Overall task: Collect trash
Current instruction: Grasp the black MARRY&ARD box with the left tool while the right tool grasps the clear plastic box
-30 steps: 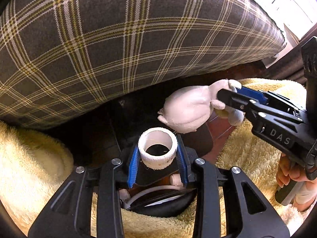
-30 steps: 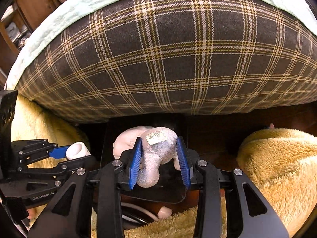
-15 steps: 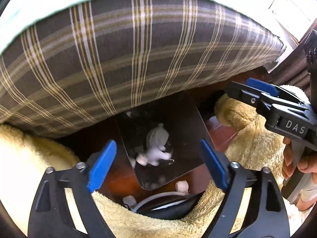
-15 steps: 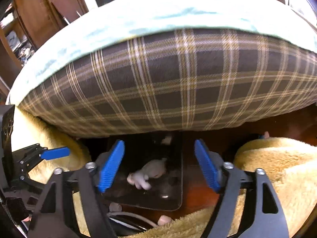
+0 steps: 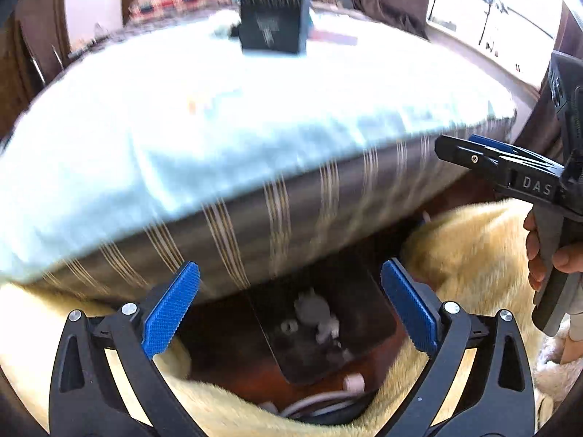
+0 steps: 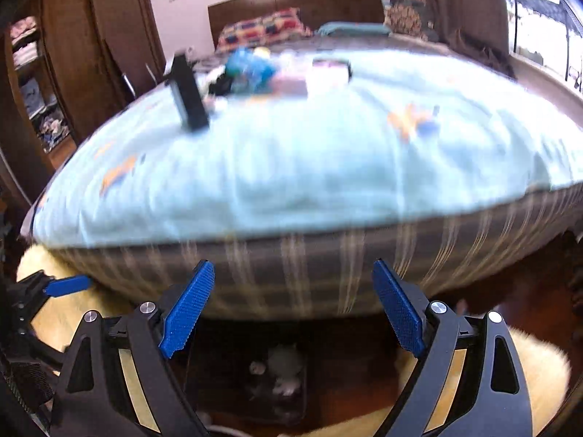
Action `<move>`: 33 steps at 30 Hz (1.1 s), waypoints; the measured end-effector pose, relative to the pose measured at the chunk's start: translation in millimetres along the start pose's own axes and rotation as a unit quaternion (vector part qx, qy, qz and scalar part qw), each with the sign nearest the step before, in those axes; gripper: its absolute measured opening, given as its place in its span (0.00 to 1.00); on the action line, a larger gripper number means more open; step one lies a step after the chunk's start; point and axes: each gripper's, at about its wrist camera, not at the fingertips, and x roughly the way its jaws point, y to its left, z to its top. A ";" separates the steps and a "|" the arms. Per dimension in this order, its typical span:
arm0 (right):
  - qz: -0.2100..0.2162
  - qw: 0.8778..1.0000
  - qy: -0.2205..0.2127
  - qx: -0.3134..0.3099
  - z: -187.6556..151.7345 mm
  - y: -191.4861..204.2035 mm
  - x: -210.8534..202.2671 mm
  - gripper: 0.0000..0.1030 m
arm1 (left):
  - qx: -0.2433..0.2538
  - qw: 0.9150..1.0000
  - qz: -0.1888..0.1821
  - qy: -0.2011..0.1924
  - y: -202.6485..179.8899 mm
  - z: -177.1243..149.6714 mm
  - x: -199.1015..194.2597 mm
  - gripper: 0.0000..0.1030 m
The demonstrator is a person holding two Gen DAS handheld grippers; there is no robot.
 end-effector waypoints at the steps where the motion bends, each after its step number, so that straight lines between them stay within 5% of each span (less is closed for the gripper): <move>1: -0.003 1.000 -0.011 -0.001 7.9 0.0 -1.5 0.86 | -0.002 1.000 0.002 -0.008 2.5 5.8 -5.3 0.92; 13: -0.006 0.998 -0.055 0.001 78.9 -6.2 26.2 0.87 | -0.022 0.996 0.020 -0.078 18.3 86.9 -8.0 0.92; 19: -0.003 0.998 -0.066 -0.011 117.8 4.1 48.6 0.86 | 0.007 0.997 0.015 -0.074 14.4 115.6 18.2 0.92; 24: -0.006 0.999 -0.044 -0.019 143.6 11.8 84.7 0.74 | 0.017 0.997 0.013 -0.076 11.0 135.6 30.8 0.92; 33: -0.009 0.999 -0.025 -0.032 160.3 16.4 120.6 0.69 | 0.023 0.997 0.020 -0.072 14.0 164.4 57.2 0.92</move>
